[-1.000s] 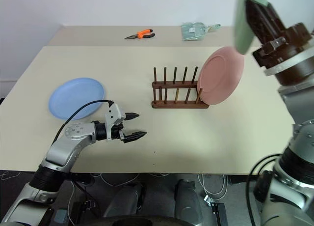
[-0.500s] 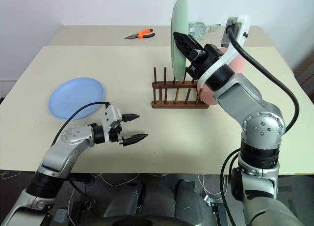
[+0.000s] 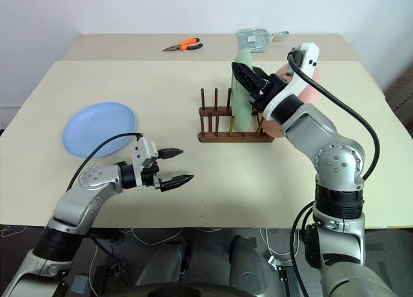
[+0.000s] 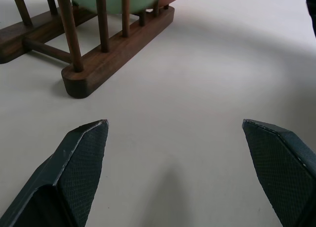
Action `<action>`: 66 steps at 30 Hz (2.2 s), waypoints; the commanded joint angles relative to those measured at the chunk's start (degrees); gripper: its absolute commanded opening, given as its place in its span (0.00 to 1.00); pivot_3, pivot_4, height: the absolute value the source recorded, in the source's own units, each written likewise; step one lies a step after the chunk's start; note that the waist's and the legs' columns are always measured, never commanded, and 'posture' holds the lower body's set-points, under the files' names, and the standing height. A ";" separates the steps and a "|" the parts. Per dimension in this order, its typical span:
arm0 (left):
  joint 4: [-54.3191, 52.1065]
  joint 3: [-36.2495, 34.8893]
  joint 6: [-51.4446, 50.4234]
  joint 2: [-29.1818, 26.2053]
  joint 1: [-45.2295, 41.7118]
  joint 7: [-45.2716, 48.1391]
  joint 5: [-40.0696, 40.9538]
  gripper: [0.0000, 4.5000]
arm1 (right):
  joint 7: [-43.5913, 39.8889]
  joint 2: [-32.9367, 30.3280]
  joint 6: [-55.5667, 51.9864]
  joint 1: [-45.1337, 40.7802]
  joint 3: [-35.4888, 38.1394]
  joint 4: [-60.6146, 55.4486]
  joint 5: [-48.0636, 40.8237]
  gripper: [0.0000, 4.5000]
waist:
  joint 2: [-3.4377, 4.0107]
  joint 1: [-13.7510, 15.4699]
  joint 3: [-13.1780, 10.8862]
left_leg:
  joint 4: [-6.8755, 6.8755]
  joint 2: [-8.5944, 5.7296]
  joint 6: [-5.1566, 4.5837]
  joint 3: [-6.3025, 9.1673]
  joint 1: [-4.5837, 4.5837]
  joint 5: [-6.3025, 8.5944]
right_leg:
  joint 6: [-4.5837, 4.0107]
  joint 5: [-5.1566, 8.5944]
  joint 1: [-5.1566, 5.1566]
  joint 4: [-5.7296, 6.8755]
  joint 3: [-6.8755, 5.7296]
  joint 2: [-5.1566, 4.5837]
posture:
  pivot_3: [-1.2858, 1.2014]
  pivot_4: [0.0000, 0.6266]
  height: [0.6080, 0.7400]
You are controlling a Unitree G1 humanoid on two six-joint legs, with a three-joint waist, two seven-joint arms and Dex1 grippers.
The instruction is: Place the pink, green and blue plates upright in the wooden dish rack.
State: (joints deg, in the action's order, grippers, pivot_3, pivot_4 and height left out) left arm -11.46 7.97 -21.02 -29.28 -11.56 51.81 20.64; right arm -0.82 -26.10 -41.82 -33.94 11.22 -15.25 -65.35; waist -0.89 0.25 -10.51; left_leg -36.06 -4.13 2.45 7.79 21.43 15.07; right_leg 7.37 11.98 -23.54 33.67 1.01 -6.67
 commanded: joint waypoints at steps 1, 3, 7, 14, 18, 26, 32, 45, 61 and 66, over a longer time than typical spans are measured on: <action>-0.66 -3.13 -0.92 -0.02 -0.25 -1.45 1.58 1.00 | -4.99 -3.56 5.62 -3.12 0.12 -2.46 9.35 0.66 | 0.02 0.01 -0.01 | 0.00 0.00 0.00 0.00 0.00 0.00 | 0.01 0.00 0.00 0.00 0.00 0.00 | 0.52 0.24 1.00; 0.18 -4.10 -1.62 0.22 -0.66 -2.47 1.91 1.00 | -6.44 -4.24 6.87 -3.53 -0.11 -2.25 12.35 0.66 | 0.01 -0.01 -0.01 | -0.01 -0.01 0.00 -0.02 0.00 0.00 | 0.02 0.00 0.00 0.00 0.00 0.00 | 0.52 0.24 1.00; 10.01 -17.57 2.92 4.19 -7.26 -21.96 -1.36 1.00 | -13.84 -11.07 11.29 -7.43 -1.90 -3.76 21.98 0.96 | 0.00 0.10 -0.06 | -0.05 0.00 0.00 0.01 -0.01 0.00 | 0.04 0.00 0.01 0.01 -0.03 0.00 | 0.52 0.24 1.00; 14.48 -35.15 -3.67 4.62 -13.78 -54.03 -8.06 1.00 | -25.57 -13.82 16.85 -6.12 -16.73 -11.08 36.81 0.98 | -0.23 -1.31 0.06 | 0.07 0.02 0.02 -0.01 -0.07 0.01 | 0.49 -0.02 -0.04 0.03 -0.03 0.02 | 0.52 0.24 1.00; 9.20 -41.85 -14.20 6.37 -12.84 -61.68 -4.99 1.00 | -27.56 -10.12 18.69 -3.80 -21.56 -11.43 41.01 0.98 | -0.39 -0.86 0.05 | -0.04 -0.03 0.03 0.01 -0.01 0.00 | 0.44 -0.17 -0.02 0.02 -0.02 -0.01 | 0.52 0.24 1.00; 2.69 -56.76 -34.60 18.12 -13.44 -68.68 12.34 0.81 | -30.76 -5.45 19.55 -2.23 -23.91 -11.83 44.95 1.00 | -0.58 -0.57 0.06 | -0.10 -0.07 0.08 0.15 -0.02 -0.02 | 0.47 -0.20 0.06 0.06 -0.08 -0.01 | 0.52 0.24 1.00; 4.32 -58.95 -36.54 19.69 -16.21 -69.97 18.84 0.12 | -32.84 -4.45 18.65 -2.20 -25.07 -11.57 47.72 1.00 | -0.60 -0.67 0.08 | -0.09 -0.07 0.15 0.16 -0.05 -0.05 | 0.46 -0.20 0.02 0.21 -0.08 0.00 | 0.52 0.24 1.00; -10.65 -30.12 -25.33 7.84 -21.15 -42.23 19.42 0.01 | -28.57 0.89 41.07 -12.91 -44.37 9.60 85.25 1.00 | -0.74 -1.49 0.03 | 0.03 -0.04 0.25 -0.01 -0.06 -0.10 | 0.39 -0.23 -0.15 0.29 0.02 0.03 | 0.52 0.24 1.00; -3.06 -44.27 -12.11 10.34 -28.23 -53.89 22.82 0.66 | -23.46 9.70 49.00 -11.35 -37.85 13.36 87.72 0.00 | -0.92 -1.00 0.02 | 0.01 -0.04 0.34 0.13 -0.01 -0.16 | 0.34 -0.26 -0.19 0.34 0.03 0.12 | 0.52 0.24 1.00; 2.94 -41.03 -2.19 4.17 -23.24 -49.67 11.65 0.66 | -26.01 14.73 43.84 -6.92 -30.38 5.93 74.27 0.00 | -0.89 -1.36 0.03 | 0.11 -0.02 0.36 0.07 -0.07 -0.17 | 0.33 -0.26 -0.24 0.36 0.10 0.16 | 0.52 0.24 1.00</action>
State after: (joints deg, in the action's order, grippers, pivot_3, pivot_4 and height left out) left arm -9.11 -34.97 -26.62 -23.78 -37.19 -0.99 36.14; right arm -26.33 -13.34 4.17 -41.26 -23.07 -3.61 15.41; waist -1.78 -1.11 -10.48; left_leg -35.93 -4.15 2.80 7.86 21.35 14.90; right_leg 7.70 11.72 -23.77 34.03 1.12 -6.51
